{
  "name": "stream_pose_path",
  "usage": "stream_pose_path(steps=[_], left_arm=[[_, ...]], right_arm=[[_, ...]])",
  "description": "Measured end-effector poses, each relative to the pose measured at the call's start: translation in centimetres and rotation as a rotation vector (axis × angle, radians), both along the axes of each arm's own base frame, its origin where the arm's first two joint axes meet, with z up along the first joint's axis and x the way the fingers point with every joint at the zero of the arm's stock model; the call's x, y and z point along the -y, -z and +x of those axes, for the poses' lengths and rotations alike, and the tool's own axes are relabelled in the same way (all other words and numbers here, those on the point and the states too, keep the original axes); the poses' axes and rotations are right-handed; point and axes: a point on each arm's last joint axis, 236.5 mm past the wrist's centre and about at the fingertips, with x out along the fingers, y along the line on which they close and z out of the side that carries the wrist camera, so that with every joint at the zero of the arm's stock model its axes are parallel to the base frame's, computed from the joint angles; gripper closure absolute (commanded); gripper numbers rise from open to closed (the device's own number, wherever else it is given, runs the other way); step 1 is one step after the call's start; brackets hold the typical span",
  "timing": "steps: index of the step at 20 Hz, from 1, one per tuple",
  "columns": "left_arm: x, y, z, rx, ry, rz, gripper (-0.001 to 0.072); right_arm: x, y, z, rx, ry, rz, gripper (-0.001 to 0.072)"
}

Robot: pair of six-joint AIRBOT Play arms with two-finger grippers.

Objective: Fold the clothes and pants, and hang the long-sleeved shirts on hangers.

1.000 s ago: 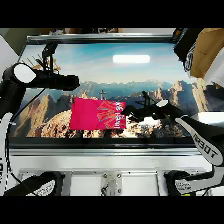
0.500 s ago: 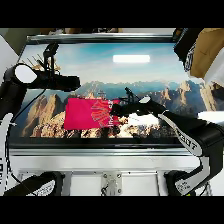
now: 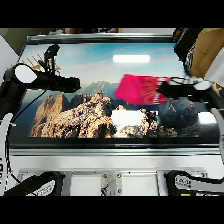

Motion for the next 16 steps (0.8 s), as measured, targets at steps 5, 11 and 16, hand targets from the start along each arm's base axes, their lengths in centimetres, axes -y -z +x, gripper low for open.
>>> stream_pose_path(steps=[5, 11, 16], left_arm=[[0.1, 0.0, -0.1, -0.004, 0.001, -0.004, 0.0701], [0.1, 0.0, -0.1, -0.005, 0.001, -0.005, 0.0701], [0.2, 0.0, -0.2, -0.009, 0.003, -0.007, 0.0701]], right_arm=[[16.9, -1.3, -6.5, -0.085, 0.385, -0.121, 0.0699], [21.5, 0.8, -15.2, -0.236, 0.648, -0.125, 0.0699], [17.6, 3.9, -19.1, -0.352, 0.642, -0.083, 0.0636]])
